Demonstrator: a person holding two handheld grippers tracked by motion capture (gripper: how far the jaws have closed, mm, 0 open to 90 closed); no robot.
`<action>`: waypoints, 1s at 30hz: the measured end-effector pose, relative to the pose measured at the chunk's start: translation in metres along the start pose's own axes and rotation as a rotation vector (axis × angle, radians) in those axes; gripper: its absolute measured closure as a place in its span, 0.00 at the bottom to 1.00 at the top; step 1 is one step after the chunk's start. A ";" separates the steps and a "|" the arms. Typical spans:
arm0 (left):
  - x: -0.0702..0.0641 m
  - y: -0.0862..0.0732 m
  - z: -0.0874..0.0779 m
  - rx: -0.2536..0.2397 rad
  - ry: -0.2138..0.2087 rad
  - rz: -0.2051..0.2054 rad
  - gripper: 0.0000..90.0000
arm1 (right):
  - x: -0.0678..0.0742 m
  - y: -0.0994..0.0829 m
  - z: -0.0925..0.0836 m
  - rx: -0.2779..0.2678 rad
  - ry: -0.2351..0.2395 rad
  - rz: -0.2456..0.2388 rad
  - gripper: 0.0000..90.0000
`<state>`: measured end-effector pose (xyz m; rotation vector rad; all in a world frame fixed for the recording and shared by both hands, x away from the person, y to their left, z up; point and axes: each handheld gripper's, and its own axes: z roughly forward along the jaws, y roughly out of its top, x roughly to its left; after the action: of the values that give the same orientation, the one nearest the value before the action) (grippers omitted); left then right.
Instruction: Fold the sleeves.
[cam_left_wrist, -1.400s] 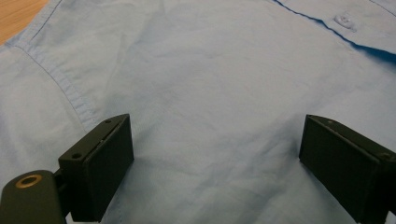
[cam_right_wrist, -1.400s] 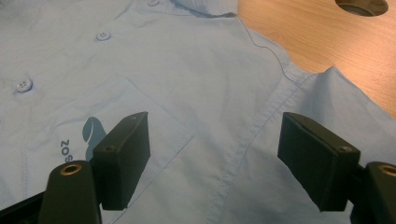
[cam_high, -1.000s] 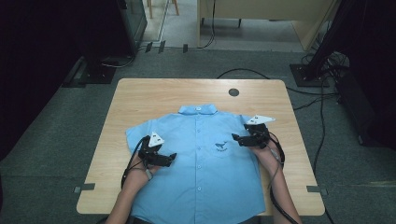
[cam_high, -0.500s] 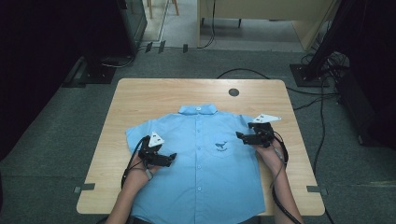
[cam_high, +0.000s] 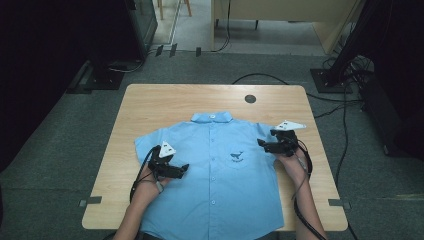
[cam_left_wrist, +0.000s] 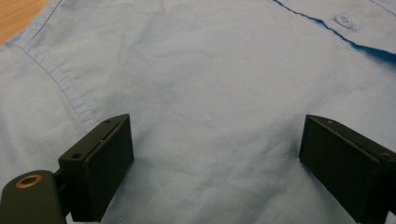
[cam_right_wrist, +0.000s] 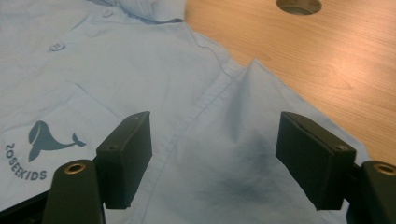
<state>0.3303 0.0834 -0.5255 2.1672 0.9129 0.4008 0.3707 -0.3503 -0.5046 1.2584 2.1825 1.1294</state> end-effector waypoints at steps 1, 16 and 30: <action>0.000 0.000 0.000 0.001 0.001 0.001 0.11 | -0.001 0.000 0.000 -0.001 -0.003 0.000 0.29; 0.000 0.000 0.000 0.000 0.000 0.000 0.11 | -0.013 0.001 -0.004 -0.002 -0.037 -0.008 0.30; 0.000 0.000 0.000 -0.001 0.001 -0.001 0.11 | -0.024 -0.004 -0.008 -0.027 -0.062 -0.038 0.30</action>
<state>0.3302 0.0833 -0.5255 2.1661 0.9143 0.4014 0.3761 -0.3759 -0.5040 1.2196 2.1300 1.0871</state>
